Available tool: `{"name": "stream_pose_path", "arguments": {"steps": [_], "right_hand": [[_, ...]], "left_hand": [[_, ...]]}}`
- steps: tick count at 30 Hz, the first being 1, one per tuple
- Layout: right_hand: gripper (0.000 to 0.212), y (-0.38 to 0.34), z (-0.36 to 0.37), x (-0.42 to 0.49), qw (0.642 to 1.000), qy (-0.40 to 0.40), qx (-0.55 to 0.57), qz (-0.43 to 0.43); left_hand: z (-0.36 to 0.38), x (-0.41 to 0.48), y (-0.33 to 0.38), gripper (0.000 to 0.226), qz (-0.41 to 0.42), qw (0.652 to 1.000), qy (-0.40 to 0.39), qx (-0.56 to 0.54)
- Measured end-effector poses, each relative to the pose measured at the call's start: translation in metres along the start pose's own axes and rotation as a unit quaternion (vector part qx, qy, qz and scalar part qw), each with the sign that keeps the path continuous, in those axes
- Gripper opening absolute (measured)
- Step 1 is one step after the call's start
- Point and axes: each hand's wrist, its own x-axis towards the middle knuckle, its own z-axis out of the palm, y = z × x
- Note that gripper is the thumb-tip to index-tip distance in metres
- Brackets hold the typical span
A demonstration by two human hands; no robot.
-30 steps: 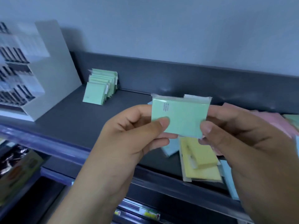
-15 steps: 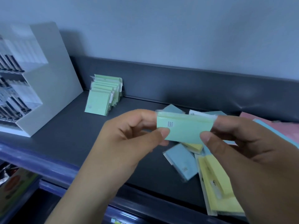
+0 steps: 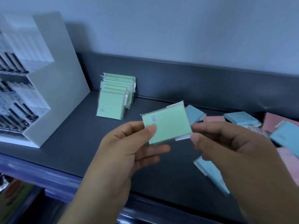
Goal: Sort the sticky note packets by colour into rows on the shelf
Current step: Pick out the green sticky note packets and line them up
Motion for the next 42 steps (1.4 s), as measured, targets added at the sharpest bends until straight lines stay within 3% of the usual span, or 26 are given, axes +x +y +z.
{"name": "stream_pose_path", "arguments": {"steps": [3,6,14,19,30,35,42], "right_hand": [[0.015,-0.001,0.044,0.008,0.999,0.004,0.043,0.02],[0.016,-0.009,0.09,0.021,0.999,-0.003,0.045,0.031],[0.016,-0.022,0.185,0.076,0.999,-0.005,-0.004,0.05],[0.015,-0.01,0.211,0.092,0.997,0.016,-0.04,0.067],[0.007,-0.02,0.209,0.091,0.98,0.021,-0.187,0.061],[0.01,-0.019,0.213,0.091,0.971,0.0,-0.227,0.077],[0.011,-0.016,0.211,0.092,0.966,0.01,-0.244,0.079]], "left_hand": [[-0.033,0.007,0.009,0.028,-0.048,0.998,-0.007,0.032],[-0.071,0.018,0.017,0.019,-0.059,0.996,-0.002,0.074],[-0.144,0.077,0.032,0.013,0.051,0.964,0.076,0.25],[-0.155,0.114,0.04,0.014,0.073,0.929,0.068,0.355],[-0.151,0.142,0.053,0.014,0.142,0.886,0.104,0.428],[-0.144,0.149,0.054,0.033,0.169,0.896,0.116,0.394],[-0.149,0.157,0.046,0.037,0.159,0.906,0.106,0.378]]}}
